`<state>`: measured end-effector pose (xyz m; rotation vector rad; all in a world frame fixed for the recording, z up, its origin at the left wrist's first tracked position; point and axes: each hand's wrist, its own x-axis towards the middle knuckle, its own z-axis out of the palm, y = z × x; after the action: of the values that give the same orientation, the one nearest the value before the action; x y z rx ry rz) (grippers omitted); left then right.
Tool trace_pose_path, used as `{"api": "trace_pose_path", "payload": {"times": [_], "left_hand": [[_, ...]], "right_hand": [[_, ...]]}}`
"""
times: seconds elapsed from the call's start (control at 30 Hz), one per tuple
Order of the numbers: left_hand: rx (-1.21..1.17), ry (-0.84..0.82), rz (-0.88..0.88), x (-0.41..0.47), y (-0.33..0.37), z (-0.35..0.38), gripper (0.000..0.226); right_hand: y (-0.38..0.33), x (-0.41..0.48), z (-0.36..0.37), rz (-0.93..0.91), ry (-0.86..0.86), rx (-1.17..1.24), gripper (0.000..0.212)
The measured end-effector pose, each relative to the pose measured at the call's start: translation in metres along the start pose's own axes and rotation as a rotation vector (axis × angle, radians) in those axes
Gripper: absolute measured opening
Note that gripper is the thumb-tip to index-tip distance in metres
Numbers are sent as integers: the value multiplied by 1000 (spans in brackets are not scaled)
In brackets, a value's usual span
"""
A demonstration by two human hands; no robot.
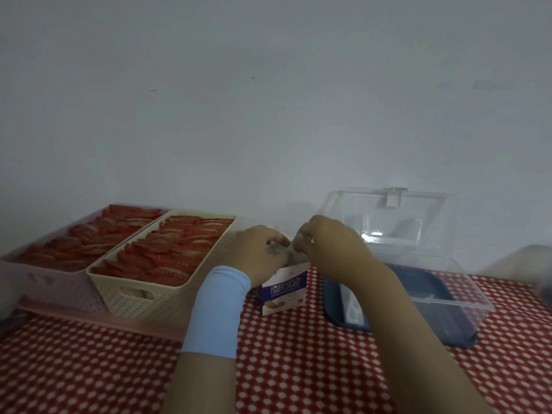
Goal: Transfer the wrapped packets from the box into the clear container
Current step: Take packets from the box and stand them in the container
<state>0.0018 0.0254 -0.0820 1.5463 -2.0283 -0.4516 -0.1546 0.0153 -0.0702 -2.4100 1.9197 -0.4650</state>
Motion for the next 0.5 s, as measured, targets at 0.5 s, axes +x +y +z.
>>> {"api": "trace_pose_path", "payload": {"times": [0.5], "left_hand": [[-450,221,-101,8,-9,-7,12]], "right_hand": [[0,0,6,106,-45,26,18]]}}
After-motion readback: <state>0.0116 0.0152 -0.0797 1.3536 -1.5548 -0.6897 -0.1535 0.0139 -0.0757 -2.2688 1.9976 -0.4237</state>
